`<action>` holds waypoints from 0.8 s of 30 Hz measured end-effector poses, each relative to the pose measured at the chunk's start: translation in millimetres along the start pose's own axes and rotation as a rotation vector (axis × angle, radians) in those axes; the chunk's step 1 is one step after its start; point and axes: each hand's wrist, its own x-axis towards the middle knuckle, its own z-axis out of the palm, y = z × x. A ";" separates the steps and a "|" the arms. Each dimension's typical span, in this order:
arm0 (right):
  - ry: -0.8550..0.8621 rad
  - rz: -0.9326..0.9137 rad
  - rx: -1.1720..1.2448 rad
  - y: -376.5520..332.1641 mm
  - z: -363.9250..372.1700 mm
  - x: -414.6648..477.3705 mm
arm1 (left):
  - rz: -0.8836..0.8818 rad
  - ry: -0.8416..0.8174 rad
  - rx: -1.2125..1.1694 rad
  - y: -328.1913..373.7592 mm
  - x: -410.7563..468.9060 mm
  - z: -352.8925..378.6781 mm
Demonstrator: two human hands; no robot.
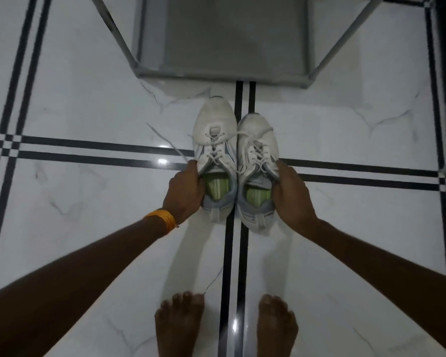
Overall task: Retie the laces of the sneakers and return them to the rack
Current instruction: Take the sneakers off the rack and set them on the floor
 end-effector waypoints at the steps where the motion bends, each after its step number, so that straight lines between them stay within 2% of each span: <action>1: 0.009 -0.013 0.005 9.7 8.0 2.6 | 0.020 0.006 -0.003 -6.0 3.0 7.9; 6: 0.071 -0.088 0.064 42.3 28.6 17.5 | 0.103 0.069 -0.031 -30.5 24.1 20.5; 10: 0.021 -0.161 -0.013 54.2 27.4 29.3 | 0.145 0.043 0.037 -42.8 33.9 10.7; 16: 0.127 -0.174 -0.067 54.3 30.0 30.0 | 0.206 0.212 0.139 -51.5 25.1 17.7; 21: 0.196 -0.108 -0.094 42.3 37.7 26.9 | 0.202 0.136 0.130 -46.8 26.3 19.0; 24: 0.138 -0.012 -0.167 22.4 25.2 21.1 | 0.137 0.034 0.105 -39.3 21.9 2.6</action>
